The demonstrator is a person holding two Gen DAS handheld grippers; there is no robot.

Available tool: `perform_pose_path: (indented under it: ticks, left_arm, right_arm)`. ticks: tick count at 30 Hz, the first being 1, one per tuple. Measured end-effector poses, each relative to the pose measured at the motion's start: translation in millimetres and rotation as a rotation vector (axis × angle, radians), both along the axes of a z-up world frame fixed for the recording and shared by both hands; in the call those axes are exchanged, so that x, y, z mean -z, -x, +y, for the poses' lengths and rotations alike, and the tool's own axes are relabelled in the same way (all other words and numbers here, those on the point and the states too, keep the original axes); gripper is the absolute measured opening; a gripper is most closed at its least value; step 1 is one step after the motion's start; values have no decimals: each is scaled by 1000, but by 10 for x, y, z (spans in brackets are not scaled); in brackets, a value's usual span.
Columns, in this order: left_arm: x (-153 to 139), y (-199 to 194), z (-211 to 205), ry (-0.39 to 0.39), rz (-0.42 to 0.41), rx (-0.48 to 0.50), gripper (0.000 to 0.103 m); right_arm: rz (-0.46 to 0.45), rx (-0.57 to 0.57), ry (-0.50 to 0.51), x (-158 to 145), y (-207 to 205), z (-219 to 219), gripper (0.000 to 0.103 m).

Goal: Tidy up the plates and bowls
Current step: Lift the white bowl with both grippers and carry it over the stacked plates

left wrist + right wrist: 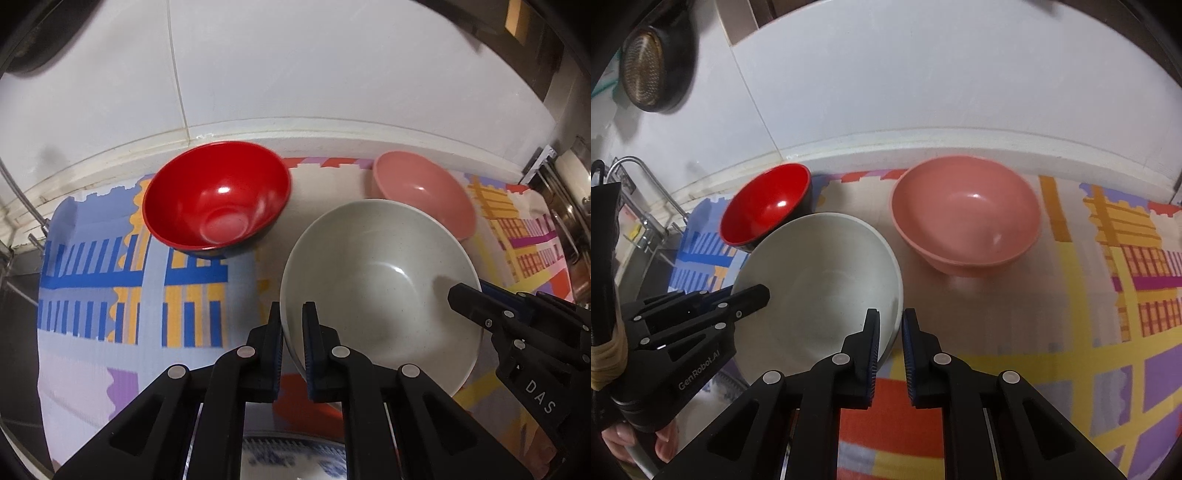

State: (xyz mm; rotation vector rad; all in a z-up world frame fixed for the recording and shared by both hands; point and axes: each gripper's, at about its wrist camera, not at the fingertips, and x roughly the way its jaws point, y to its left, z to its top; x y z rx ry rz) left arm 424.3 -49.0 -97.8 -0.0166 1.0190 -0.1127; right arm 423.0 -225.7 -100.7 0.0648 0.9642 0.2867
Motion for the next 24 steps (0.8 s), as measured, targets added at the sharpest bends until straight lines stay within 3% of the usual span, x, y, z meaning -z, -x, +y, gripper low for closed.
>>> perform_pose_path:
  ticks: [10,24]
  left_arm:
    - [-234,443,-337,26,-16,51,12]
    - [-94,895,-882,14,38,174,15]
  right_arm:
    - [-19,29,4,-235,408,-293,14]
    - [4,104,34,-232,960,-803,14]
